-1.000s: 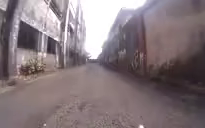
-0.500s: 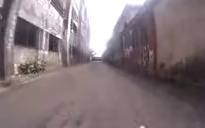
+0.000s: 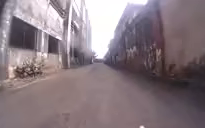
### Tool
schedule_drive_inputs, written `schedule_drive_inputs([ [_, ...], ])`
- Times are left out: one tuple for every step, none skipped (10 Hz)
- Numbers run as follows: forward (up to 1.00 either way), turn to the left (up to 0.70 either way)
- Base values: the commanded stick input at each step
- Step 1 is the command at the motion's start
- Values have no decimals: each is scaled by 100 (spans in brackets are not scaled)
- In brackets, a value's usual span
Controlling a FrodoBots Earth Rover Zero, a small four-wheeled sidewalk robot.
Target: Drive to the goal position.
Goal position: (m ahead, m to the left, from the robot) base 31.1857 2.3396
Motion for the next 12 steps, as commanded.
schedule_drive_inputs([
  [70, 29],
  [70, 23],
  [70, 6],
  [70, 0],
  [70, 0],
  [70, 0],
  [70, 0],
  [70, 0],
  [70, 0],
  [70, 0],
  [70, 0],
  [70, 0],
])
